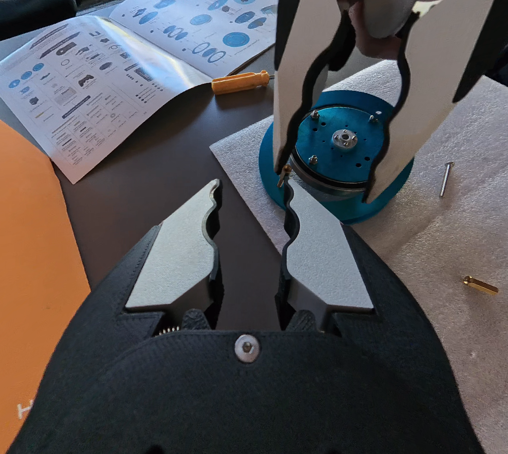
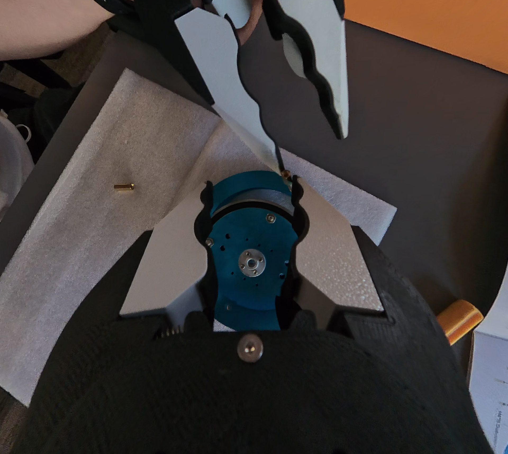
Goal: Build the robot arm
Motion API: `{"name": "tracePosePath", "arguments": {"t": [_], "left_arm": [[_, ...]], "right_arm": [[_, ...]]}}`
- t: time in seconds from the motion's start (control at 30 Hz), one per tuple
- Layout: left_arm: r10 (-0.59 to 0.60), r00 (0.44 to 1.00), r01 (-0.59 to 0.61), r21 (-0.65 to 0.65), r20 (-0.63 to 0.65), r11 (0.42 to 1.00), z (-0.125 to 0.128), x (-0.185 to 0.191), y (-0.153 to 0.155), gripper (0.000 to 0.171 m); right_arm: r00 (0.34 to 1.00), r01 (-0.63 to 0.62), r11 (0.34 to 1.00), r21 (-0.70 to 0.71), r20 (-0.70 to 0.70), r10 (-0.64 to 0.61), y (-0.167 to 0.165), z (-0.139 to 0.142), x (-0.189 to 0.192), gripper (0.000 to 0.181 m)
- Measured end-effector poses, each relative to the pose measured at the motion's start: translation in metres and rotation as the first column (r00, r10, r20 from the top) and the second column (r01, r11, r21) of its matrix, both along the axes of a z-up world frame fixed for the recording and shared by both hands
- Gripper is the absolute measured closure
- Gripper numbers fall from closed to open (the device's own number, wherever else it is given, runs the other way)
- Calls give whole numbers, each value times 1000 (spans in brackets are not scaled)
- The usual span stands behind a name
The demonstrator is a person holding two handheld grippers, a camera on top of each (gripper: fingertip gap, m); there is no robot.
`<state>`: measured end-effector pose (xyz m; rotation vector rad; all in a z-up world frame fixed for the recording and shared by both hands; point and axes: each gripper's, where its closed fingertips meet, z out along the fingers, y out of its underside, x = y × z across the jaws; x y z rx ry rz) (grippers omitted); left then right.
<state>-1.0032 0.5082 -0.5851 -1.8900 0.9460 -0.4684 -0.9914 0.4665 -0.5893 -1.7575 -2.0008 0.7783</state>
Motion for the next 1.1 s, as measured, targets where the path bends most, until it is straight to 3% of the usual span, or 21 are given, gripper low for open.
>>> {"name": "tracePosePath", "arguments": {"t": [0.1,0.3,0.4,0.63,0.83,1.0,1.1], "left_arm": [[48,998,-49,19,29,999,6,-7,5,132],[-63,998,63,-23,-3,998,-4,7,-13,130],[-45,997,45,4,-56,999,-7,9,-8,130],[14,1000,-15,14,23,1000,4,-4,-1,137],[-59,998,59,1,-16,998,-3,8,-11,129],[4,1000,-4,-2,-28,1000,-5,0,-1,126],[31,999,-31,9,-18,999,-3,-8,1,134]], "right_arm": [[1000,11,1000,-5,-3,-11,-2,2,4,124],[999,48,999,-15,-22,-49,6,5,6,126],[999,21,1000,-16,-25,-22,3,3,1,126],[1000,2,1000,-12,0,-2,-3,0,8,128],[999,27,1000,-5,-28,-27,5,3,4,125],[1000,0,1000,7,-11,0,-3,0,2,123],[1000,-12,1000,-17,-14,12,-8,3,7,132]]}}
